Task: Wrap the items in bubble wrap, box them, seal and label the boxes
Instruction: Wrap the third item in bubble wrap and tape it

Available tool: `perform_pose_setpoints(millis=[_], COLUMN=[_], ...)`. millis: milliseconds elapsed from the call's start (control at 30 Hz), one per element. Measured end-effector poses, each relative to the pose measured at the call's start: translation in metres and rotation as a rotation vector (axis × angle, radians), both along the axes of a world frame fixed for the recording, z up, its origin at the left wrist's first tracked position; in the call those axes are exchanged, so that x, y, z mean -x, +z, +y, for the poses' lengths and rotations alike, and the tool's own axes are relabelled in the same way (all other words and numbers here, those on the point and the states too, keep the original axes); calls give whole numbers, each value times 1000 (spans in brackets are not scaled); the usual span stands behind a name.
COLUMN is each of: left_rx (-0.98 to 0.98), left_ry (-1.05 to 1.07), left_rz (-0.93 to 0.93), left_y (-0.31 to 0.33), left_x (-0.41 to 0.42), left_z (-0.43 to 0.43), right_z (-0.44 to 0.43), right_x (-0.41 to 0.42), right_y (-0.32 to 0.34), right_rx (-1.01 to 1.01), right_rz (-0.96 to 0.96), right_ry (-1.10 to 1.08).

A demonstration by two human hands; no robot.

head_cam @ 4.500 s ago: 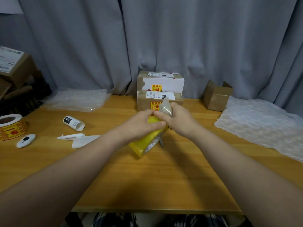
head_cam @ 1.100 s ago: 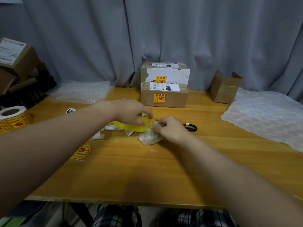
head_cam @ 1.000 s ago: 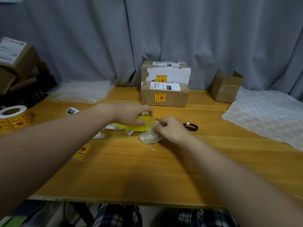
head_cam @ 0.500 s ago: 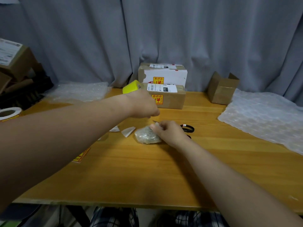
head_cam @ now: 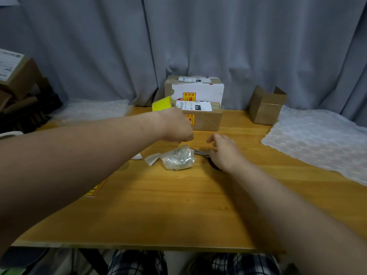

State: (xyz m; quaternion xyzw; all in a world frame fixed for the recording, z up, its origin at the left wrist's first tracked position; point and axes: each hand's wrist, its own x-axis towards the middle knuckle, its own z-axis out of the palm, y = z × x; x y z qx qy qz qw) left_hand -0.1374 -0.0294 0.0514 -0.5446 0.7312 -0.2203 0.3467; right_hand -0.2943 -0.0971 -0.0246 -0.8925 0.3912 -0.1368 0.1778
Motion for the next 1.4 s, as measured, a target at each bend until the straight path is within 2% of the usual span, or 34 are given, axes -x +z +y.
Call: perform_pose_setpoints(millis=[67, 167, 367, 433, 567, 700, 1067, 1400], left_rx=[-1, 5, 5, 7, 18, 8, 23, 25], left_ry=[-6, -12, -17, -26, -39, -8, -82, -130], left_rz=[-13, -6, -7, -21, -59, -46, -105, -183], left_y=[-4, -7, 1, 4, 9, 10, 16, 11], left_x=[-2, -3, -6, -9, -13, -11, 3, 22], left_z=[-1, -2, 1, 1, 3, 4, 6, 0], right_z=[-8, -13, -17, -18, -22, -19, 5, 3], right_x=[15, 24, 23, 25, 35, 44, 5, 0], right_y=[2, 5, 20, 27, 40, 61, 73, 62], right_rx=[-1, -44, -137, -184, -156, -201, -70, 48], right_rz=[269, 373, 409, 377, 286, 442, 426, 386], right_ry=[21, 33, 10, 40, 92, 168, 288, 255])
